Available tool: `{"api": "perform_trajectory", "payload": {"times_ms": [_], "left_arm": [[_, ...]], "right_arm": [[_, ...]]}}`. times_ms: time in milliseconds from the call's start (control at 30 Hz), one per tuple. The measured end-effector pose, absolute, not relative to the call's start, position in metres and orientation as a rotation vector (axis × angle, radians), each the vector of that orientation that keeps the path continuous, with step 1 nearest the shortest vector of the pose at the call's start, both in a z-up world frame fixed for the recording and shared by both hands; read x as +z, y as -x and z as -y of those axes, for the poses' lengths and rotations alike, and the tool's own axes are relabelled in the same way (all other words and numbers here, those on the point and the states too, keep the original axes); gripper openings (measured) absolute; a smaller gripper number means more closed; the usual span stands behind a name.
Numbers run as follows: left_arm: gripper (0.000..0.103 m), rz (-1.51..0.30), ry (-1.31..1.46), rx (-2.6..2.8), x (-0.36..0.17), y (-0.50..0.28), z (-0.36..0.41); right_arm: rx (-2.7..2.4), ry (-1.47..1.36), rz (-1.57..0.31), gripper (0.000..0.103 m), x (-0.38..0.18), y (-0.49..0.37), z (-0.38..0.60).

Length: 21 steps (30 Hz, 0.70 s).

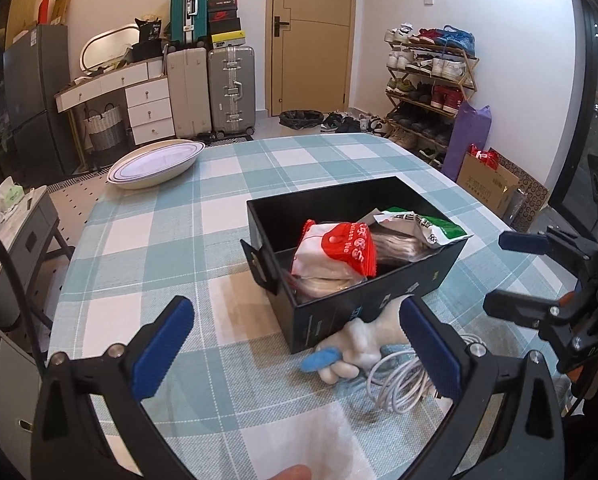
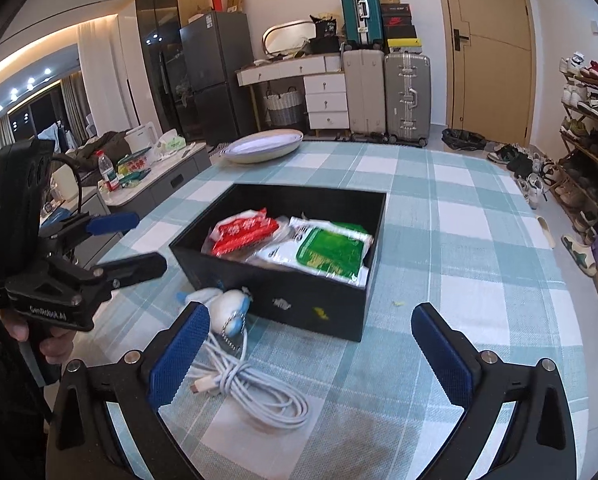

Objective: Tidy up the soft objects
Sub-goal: 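Withdraw both open tools and move them over the plush toy and cable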

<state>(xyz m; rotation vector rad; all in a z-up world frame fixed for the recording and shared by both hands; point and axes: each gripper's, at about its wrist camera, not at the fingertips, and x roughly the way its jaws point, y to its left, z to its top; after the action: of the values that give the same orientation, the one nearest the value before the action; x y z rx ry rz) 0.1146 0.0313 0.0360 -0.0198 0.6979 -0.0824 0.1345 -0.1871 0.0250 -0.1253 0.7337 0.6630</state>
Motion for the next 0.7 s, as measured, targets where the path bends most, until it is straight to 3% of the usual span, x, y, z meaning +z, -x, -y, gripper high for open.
{"api": "perform_trajectory", "payload": {"times_ms": [700], "left_arm": [[0.103,-0.724,0.019,-0.060,0.027,-0.107,-0.035]], "right_arm": [[0.673,0.123,-0.966,0.103,-0.023,-0.137,0.167]]}}
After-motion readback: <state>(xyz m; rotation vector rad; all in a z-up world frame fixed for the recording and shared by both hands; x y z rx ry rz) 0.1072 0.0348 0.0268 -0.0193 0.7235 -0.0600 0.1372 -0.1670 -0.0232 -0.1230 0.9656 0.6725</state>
